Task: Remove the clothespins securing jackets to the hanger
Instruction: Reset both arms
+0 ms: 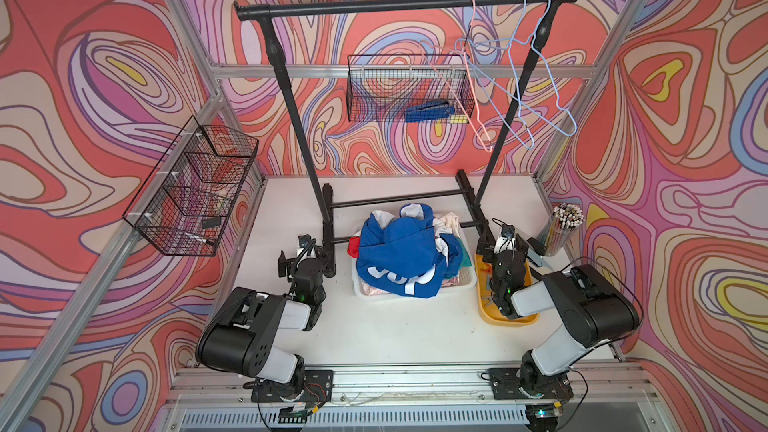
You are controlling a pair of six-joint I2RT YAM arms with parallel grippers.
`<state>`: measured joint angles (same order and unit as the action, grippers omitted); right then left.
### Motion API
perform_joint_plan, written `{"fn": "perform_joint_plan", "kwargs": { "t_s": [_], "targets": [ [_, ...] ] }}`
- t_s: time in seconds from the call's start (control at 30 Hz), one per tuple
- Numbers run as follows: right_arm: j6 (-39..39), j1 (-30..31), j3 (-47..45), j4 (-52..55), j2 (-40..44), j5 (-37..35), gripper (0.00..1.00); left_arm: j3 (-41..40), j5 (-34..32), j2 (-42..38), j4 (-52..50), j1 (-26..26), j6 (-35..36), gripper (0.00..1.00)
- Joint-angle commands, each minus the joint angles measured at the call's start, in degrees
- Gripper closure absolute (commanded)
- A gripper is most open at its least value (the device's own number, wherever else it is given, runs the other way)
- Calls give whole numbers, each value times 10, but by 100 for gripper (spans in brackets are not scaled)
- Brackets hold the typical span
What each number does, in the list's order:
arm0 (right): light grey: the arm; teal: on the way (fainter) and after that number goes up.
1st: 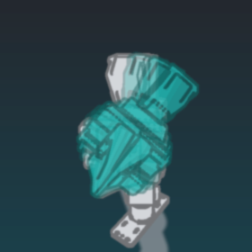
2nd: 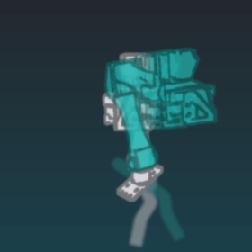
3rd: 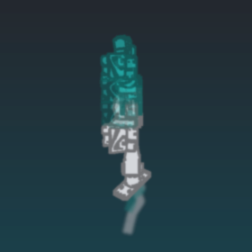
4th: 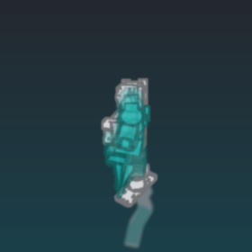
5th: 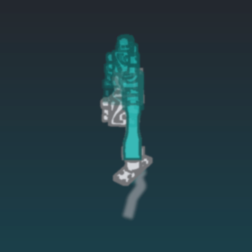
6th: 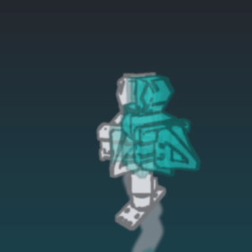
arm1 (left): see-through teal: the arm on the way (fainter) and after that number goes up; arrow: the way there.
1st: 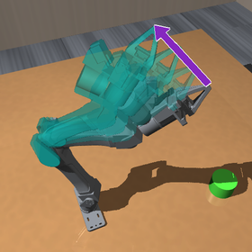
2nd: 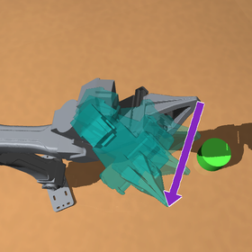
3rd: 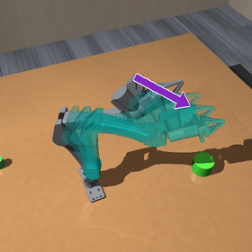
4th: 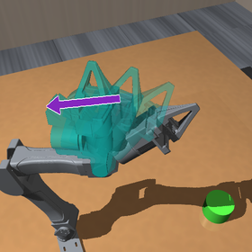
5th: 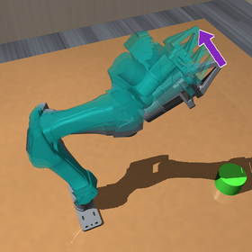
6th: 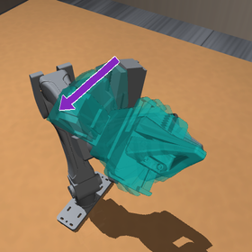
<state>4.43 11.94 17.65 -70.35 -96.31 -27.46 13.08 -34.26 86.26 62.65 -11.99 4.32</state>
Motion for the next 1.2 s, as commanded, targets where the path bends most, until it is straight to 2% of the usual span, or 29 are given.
{"fn": "perform_joint_plan", "kwargs": {
  "t_s": [0.0, 0.07, 0.17, 0.23, 0.3, 0.33, 0.37, 0.43, 0.57, 1.17],
  "targets": [
    [-4, -18, 2, -19, 4, 40, 2, 24, 87, -23, -27, 15, -16, 0],
    [-2, -27, 11, -5, 1, 69, 2, 25, 146, 2, 6, 42, -21, 0],
    [-6, -35, 11, -3, 2, 88, 2, 30, 162, 39, 26, 57, -32, 0],
    [-11, -44, 11, 4, 3, 113, 2, 45, 169, 20, -40, 64, -49, 0],
    [-18, -61, 11, -15, -21, 155, 2, 52, 184, 21, -45, 76, -56, 0],
    [-15, -63, 16, -23, -32, 146, 2, 55, 184, 28, -40, 78, -53, 0],
    [-22, -67, 25, 29, -16, 167, 2, 64, 185, 25, -67, 78, -56, 0],
    [-20, -70, 45, 52, -22, 173, 2, 80, 185, 24, -98, 79, -58, 0],
    [-32, -85, 69, 110, -17, 199, 2, 79, 186, 26, -93, 79, -58, 0],
    [-44, -106, 93, 156, -19, 242, 2, 73, 185, 26, -85, 78, -56, 0]
  ]
}}
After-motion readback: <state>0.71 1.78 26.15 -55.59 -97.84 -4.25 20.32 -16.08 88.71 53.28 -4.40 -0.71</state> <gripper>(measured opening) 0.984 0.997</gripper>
